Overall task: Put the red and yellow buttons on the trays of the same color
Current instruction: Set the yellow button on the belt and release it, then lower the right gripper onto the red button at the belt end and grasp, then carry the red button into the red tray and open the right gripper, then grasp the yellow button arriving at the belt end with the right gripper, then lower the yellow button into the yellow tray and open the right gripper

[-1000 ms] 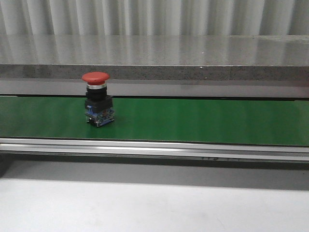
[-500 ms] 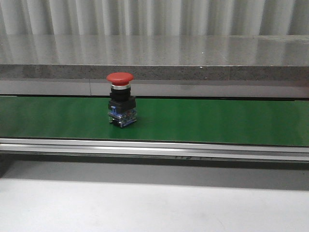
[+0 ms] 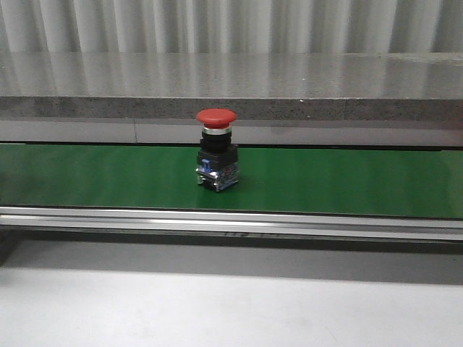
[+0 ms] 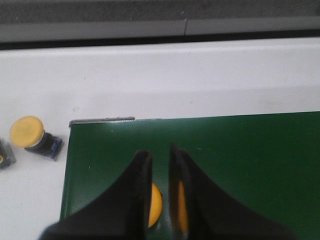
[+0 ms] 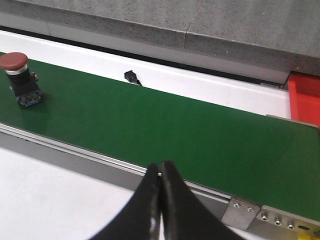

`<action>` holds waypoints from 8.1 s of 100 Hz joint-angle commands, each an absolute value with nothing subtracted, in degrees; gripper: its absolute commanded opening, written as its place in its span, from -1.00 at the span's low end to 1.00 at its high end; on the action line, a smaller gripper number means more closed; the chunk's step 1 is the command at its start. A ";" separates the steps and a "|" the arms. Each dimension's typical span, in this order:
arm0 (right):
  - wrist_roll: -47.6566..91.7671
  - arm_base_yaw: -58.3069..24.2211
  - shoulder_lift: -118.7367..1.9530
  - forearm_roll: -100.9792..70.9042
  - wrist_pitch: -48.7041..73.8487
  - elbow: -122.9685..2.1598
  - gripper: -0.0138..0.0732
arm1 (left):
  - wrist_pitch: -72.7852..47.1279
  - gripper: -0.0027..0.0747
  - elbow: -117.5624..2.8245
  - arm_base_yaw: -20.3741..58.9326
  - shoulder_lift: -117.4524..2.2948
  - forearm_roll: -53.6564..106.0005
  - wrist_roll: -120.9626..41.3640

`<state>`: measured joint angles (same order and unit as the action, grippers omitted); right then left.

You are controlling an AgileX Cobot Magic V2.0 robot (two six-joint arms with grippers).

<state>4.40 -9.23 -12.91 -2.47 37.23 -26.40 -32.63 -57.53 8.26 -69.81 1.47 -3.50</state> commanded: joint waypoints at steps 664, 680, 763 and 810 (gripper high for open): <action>0.00 18.16 -63.65 -10.30 56.07 -62.75 0.58 | -25.00 -0.98 -29.06 16.44 -29.95 6.77 -3.75; 0.00 13.96 -65.06 -10.30 57.79 -62.75 0.58 | -25.00 -0.98 -29.06 16.44 -29.95 6.77 -3.75; 5.52 7.81 -82.80 -9.72 50.61 -62.75 -0.43 | -25.00 -0.98 -29.06 16.44 -29.95 6.77 -3.75; -6.52 24.11 -74.97 -2.55 45.32 -62.83 -0.56 | -25.00 -0.98 -29.06 16.44 -29.95 6.77 -3.75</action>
